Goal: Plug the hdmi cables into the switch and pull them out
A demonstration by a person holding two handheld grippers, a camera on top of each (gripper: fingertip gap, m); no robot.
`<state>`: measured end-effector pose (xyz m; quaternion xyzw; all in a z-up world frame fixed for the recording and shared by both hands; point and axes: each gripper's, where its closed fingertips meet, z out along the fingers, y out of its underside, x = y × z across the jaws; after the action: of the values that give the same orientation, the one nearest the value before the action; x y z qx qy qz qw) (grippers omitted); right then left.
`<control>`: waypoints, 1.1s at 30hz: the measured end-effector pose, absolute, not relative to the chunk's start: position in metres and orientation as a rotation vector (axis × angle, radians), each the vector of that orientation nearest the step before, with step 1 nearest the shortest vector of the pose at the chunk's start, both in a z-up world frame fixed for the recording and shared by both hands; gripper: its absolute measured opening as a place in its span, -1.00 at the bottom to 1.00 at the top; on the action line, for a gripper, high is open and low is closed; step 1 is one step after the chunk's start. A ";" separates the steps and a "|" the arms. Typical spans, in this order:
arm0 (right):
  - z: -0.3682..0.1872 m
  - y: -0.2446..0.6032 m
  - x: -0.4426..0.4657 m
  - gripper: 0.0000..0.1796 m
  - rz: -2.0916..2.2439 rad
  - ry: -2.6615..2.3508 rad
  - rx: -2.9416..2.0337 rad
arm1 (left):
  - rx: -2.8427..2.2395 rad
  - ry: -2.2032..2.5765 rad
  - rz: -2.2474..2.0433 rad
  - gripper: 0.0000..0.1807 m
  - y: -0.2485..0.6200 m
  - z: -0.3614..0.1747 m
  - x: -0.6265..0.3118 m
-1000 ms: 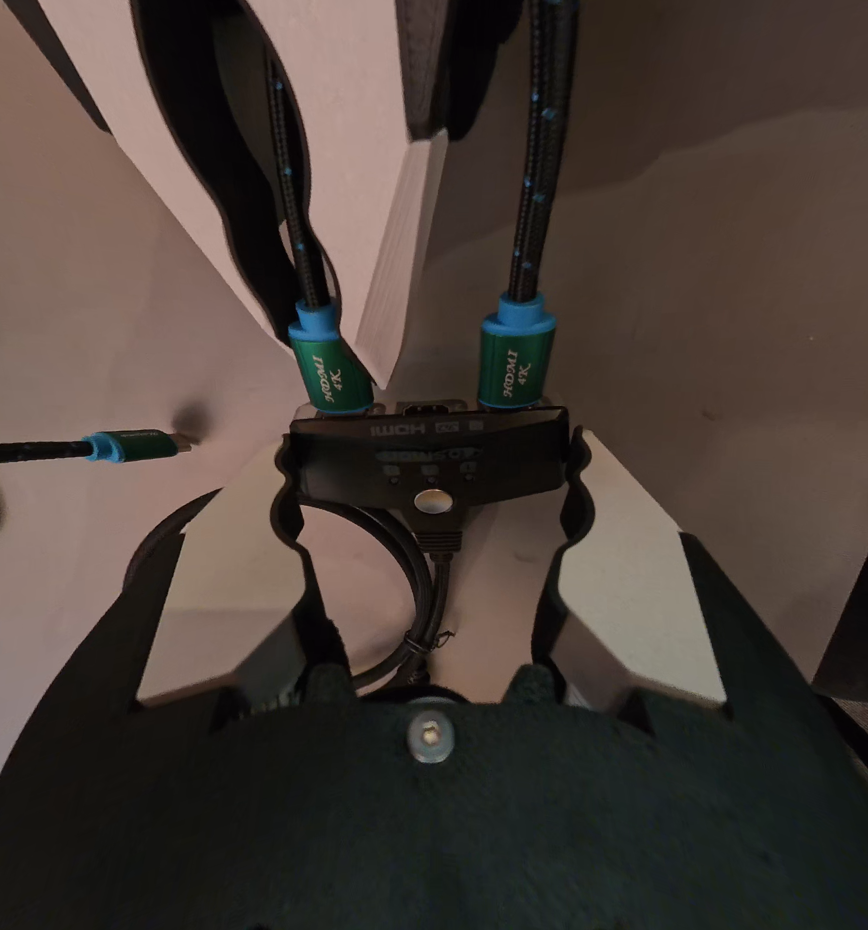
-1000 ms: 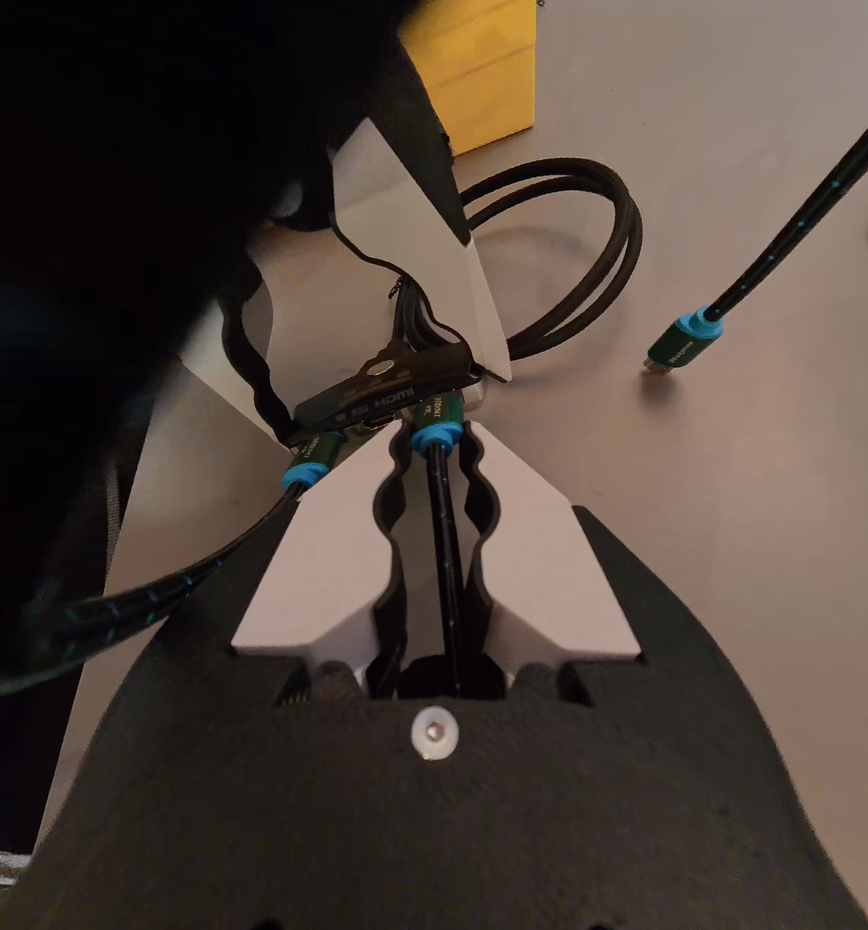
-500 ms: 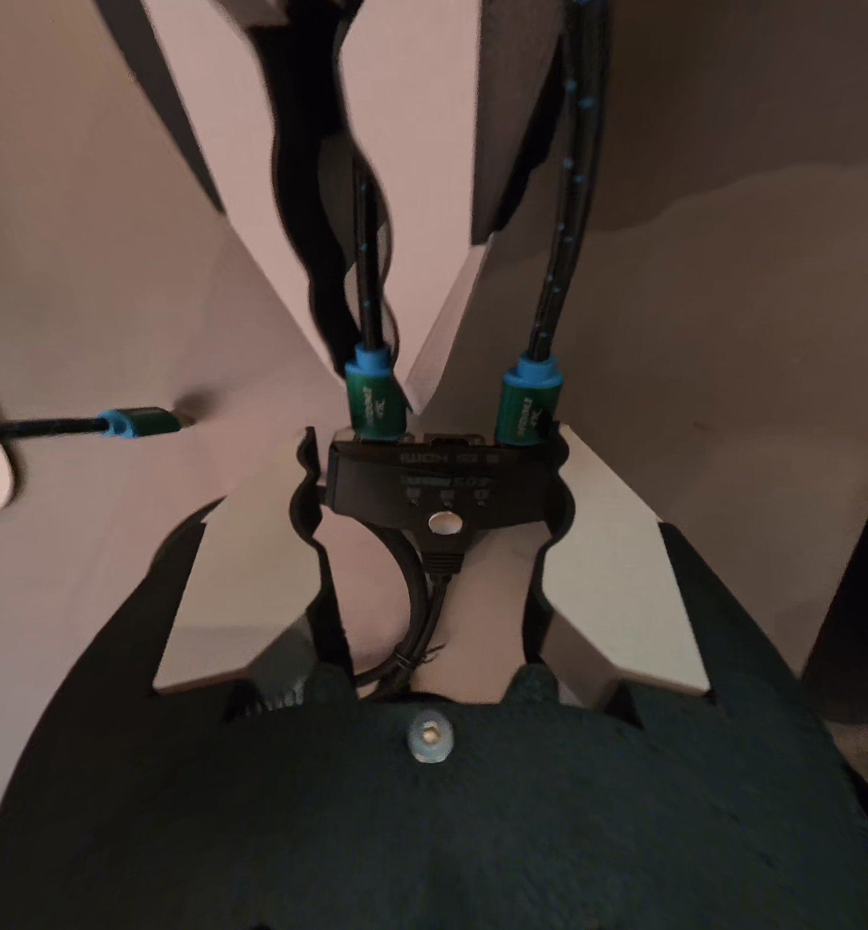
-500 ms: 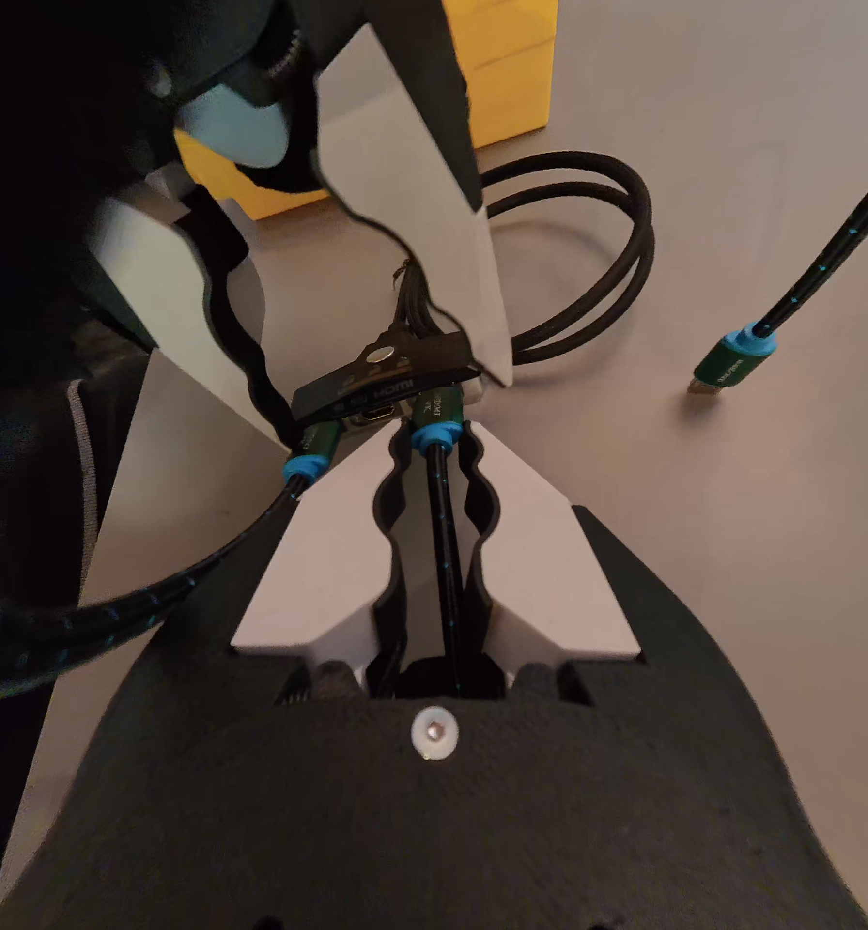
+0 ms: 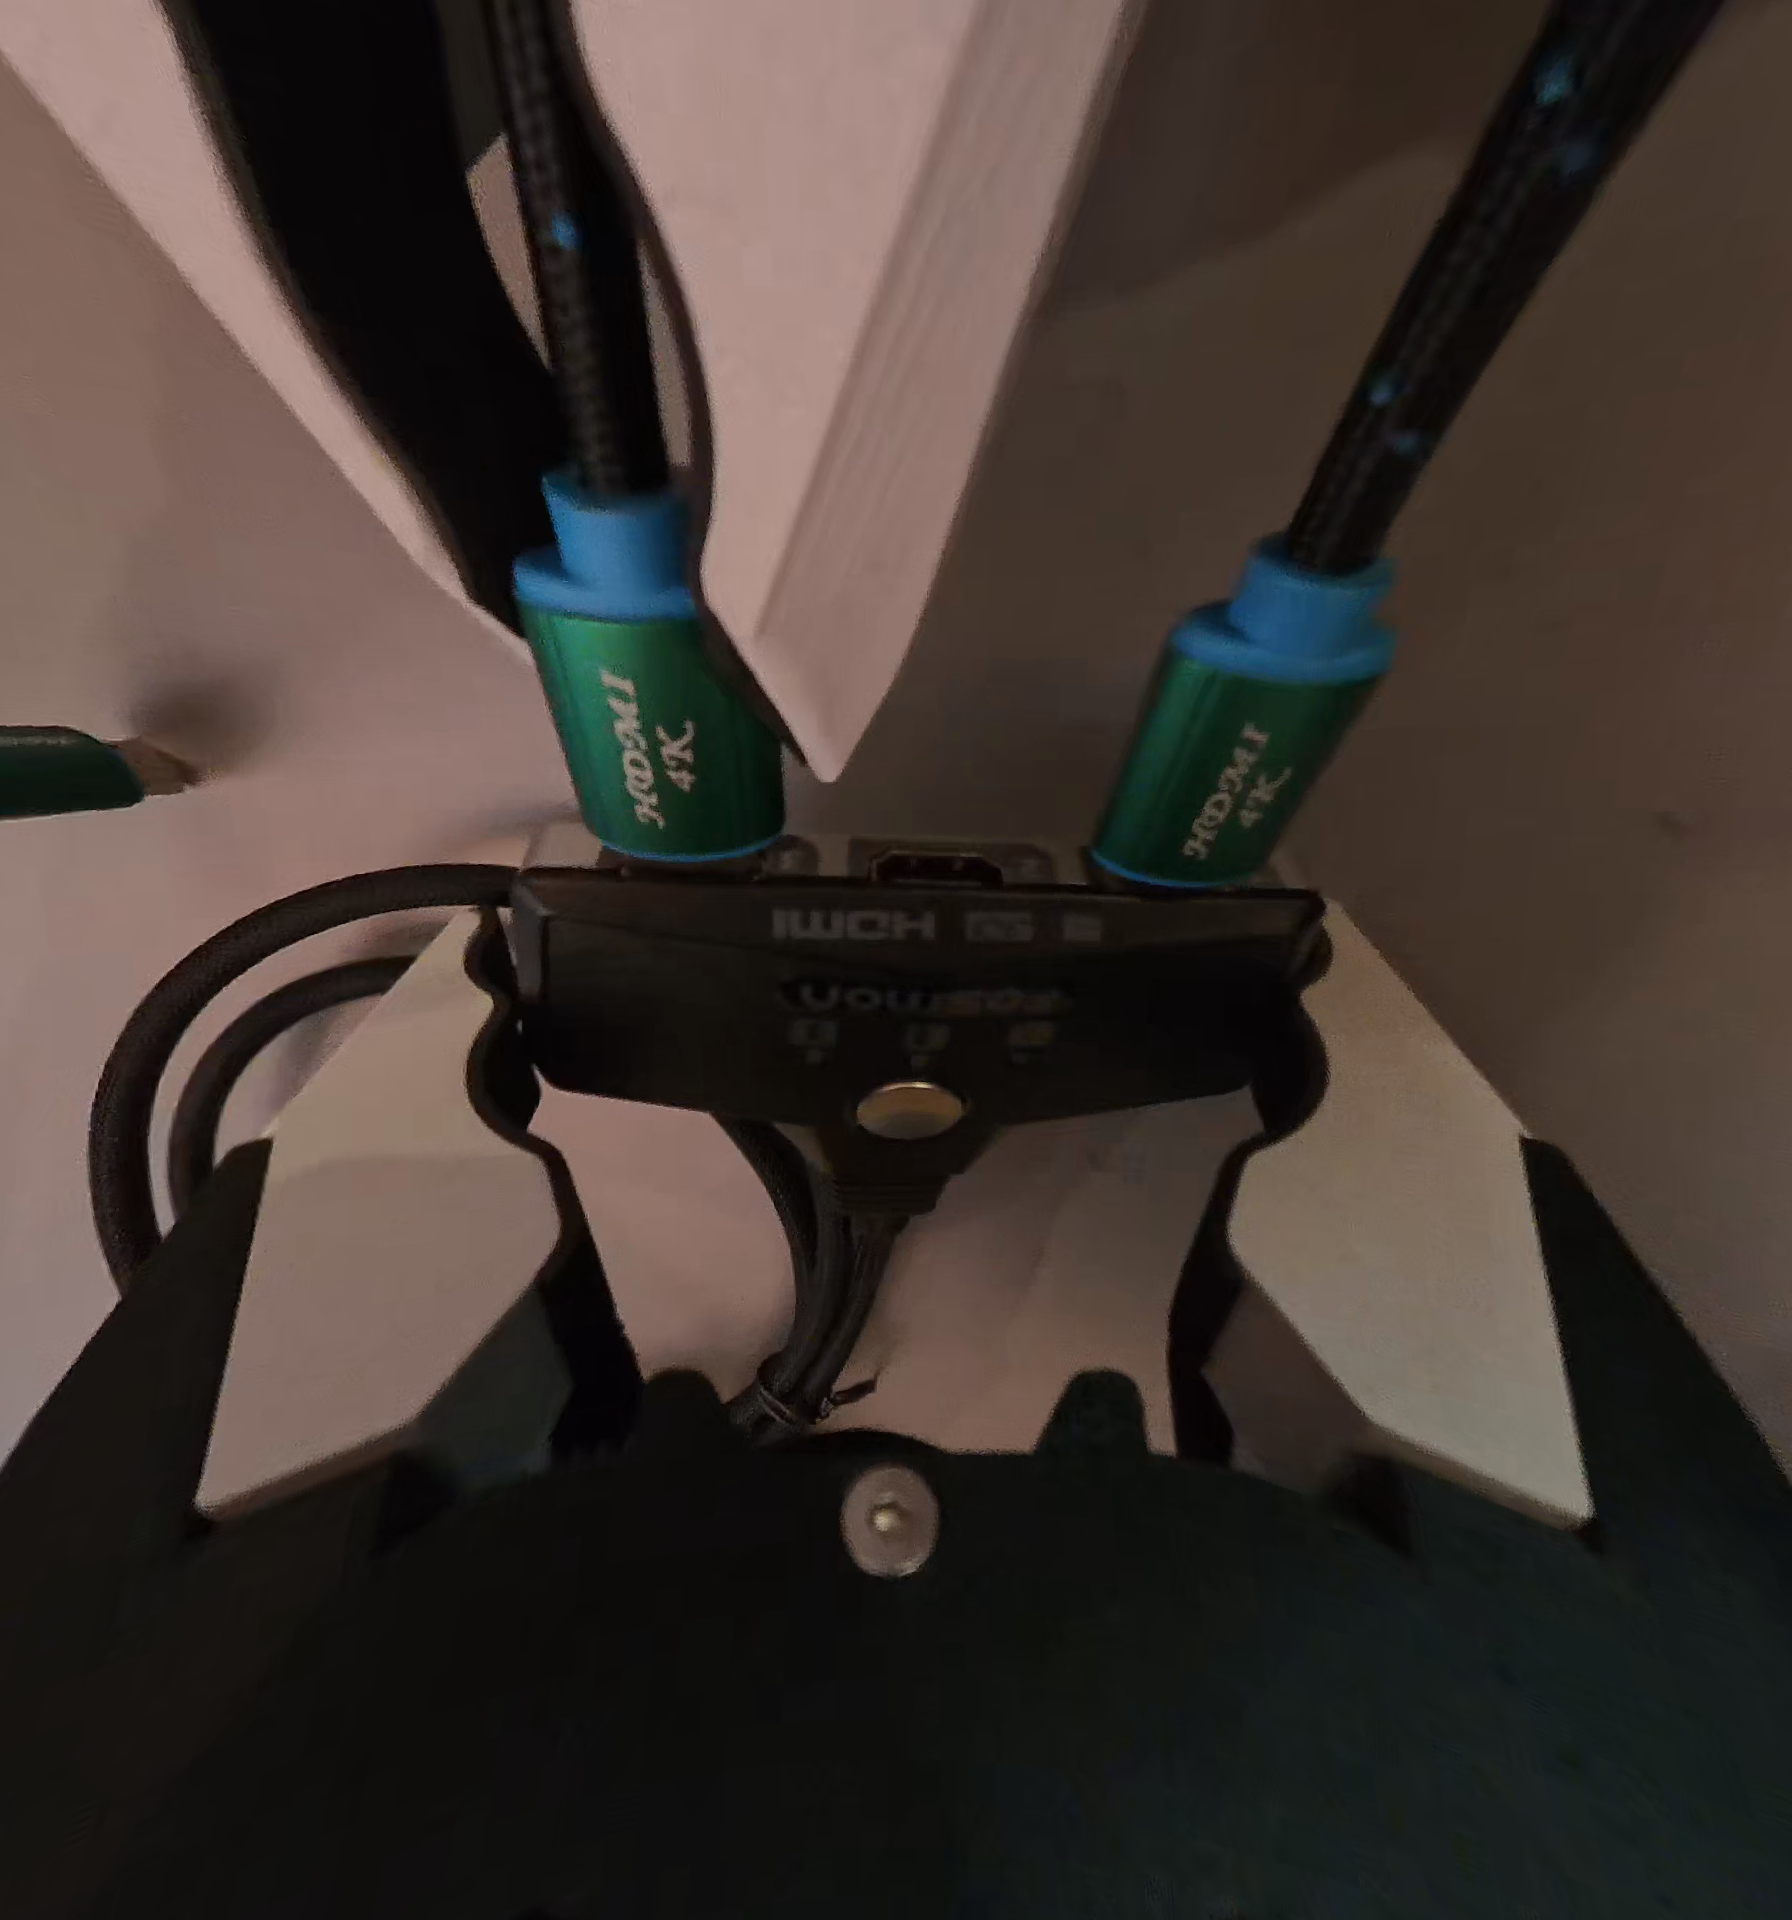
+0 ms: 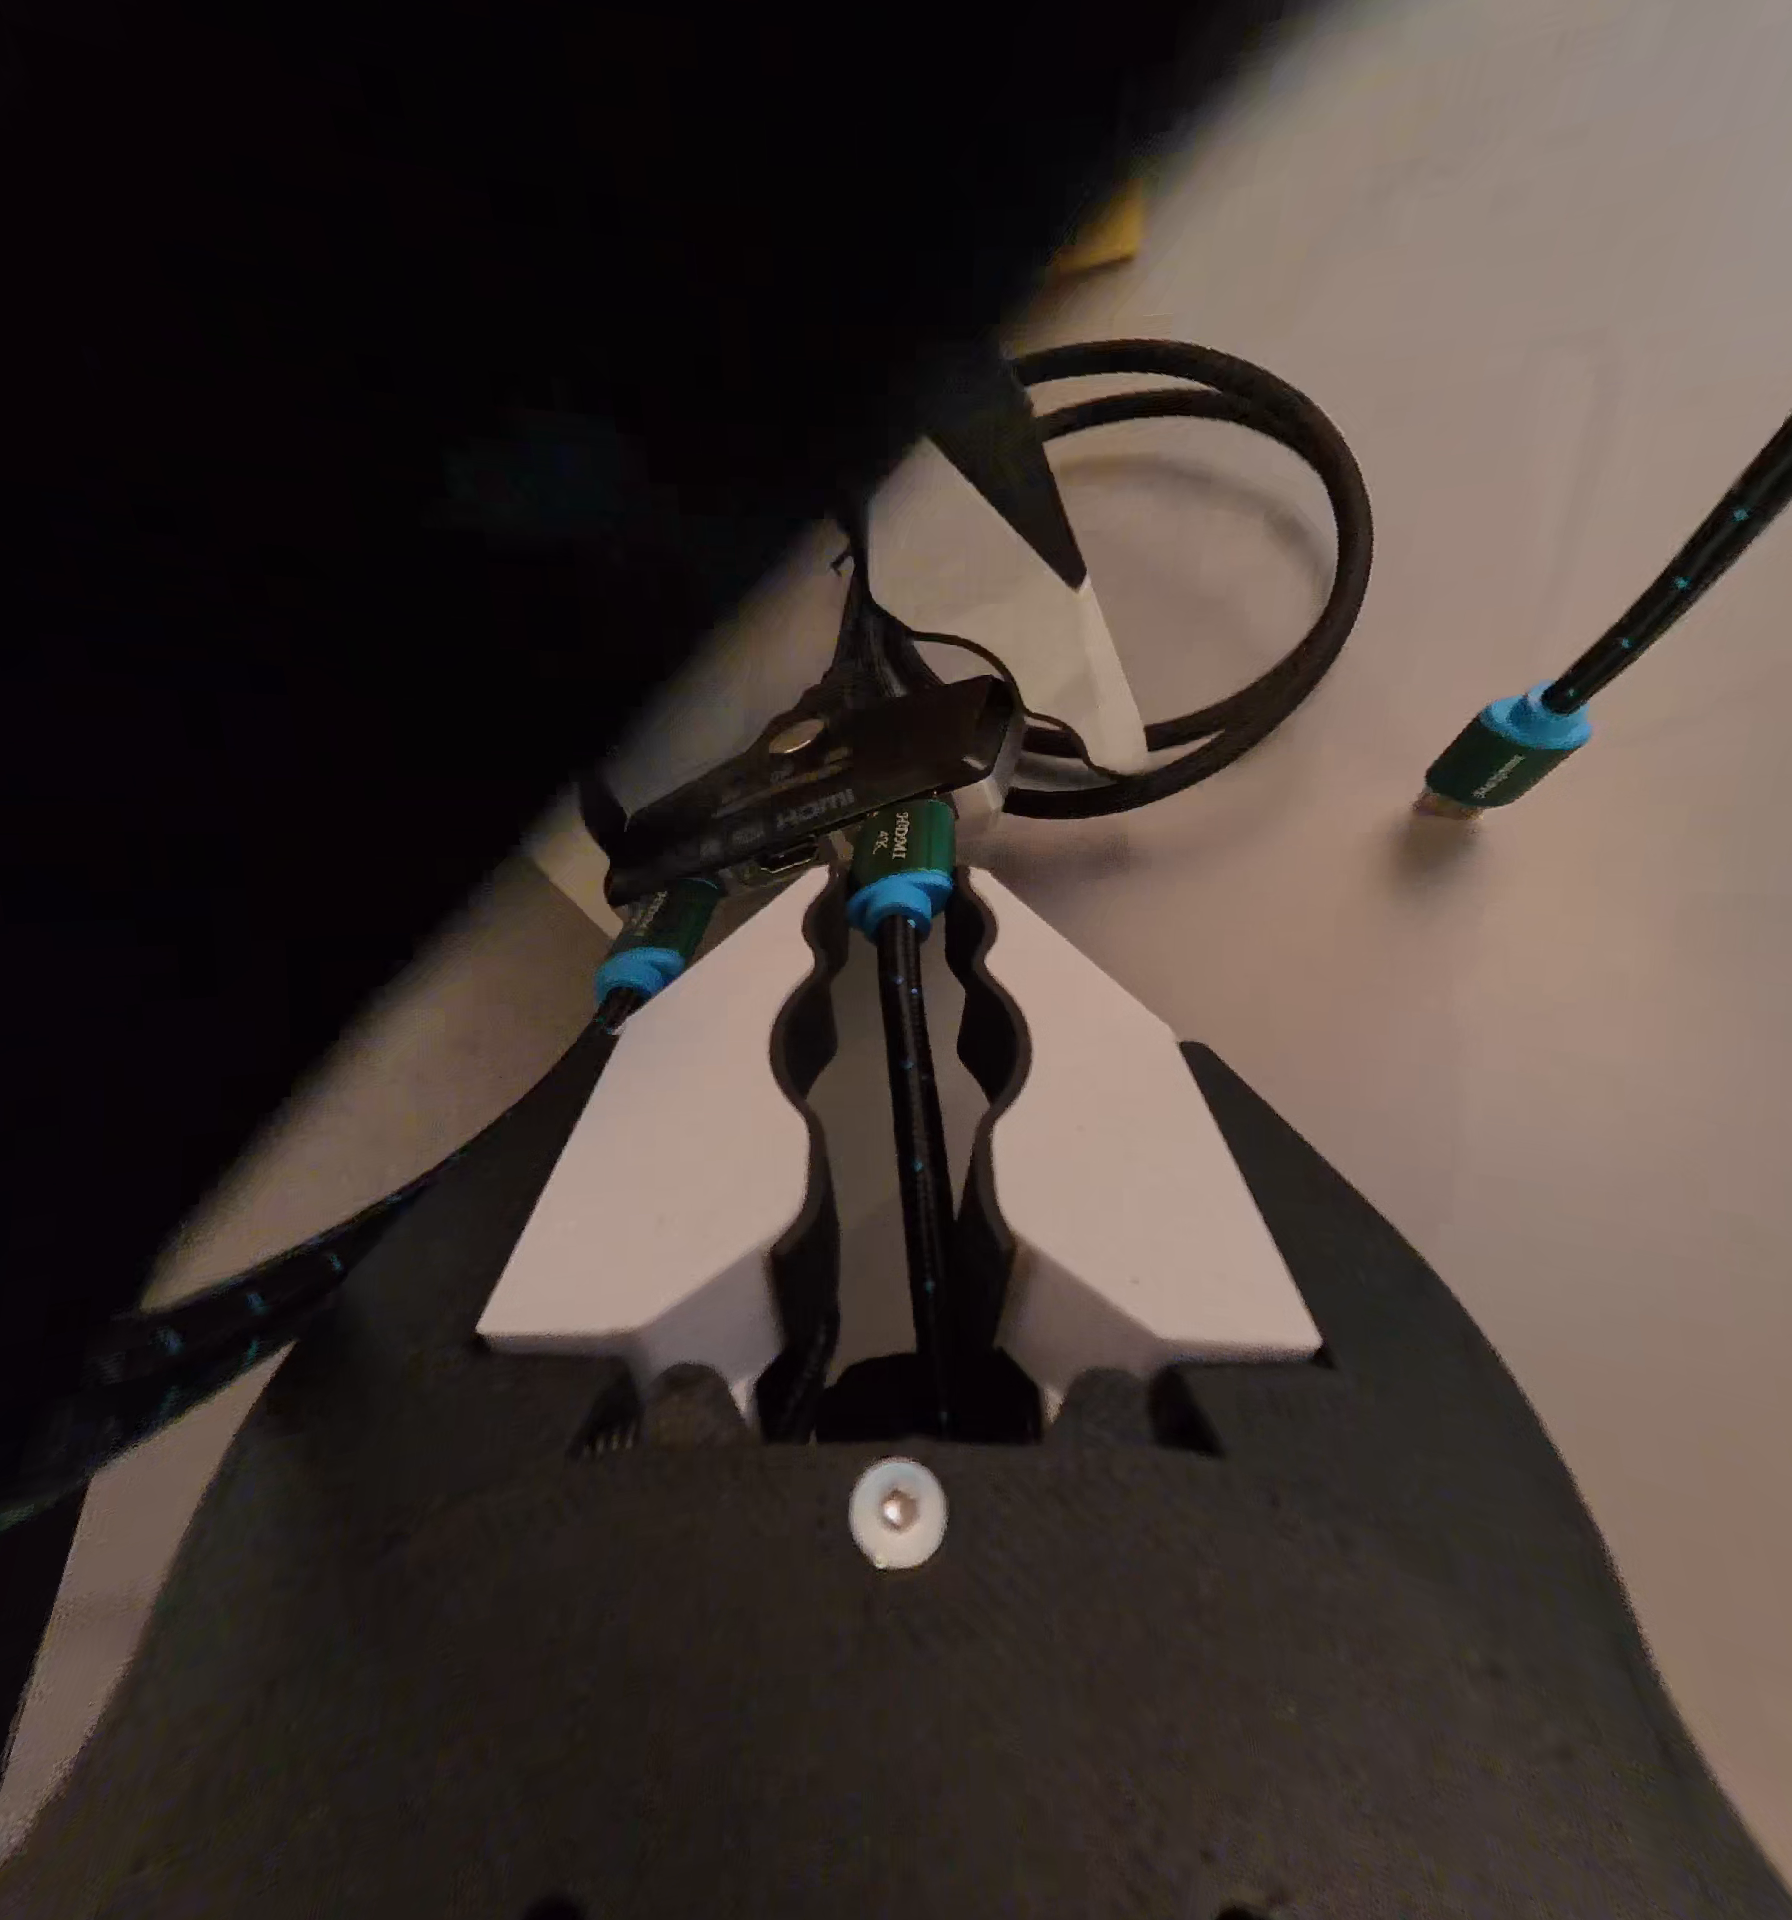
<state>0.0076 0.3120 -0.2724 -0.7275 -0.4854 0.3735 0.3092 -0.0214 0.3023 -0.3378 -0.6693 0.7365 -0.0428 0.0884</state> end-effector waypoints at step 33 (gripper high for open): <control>-0.253 0.350 0.014 -0.42 0.613 -1.226 -1.719 | -2.032 1.982 -0.184 0.47 0.323 -0.325 -0.022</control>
<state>0.0142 0.3497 -0.2527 -0.6966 -0.4966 0.2483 0.4544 -0.0221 0.3226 -0.3247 -0.7065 0.6891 -0.0640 0.1479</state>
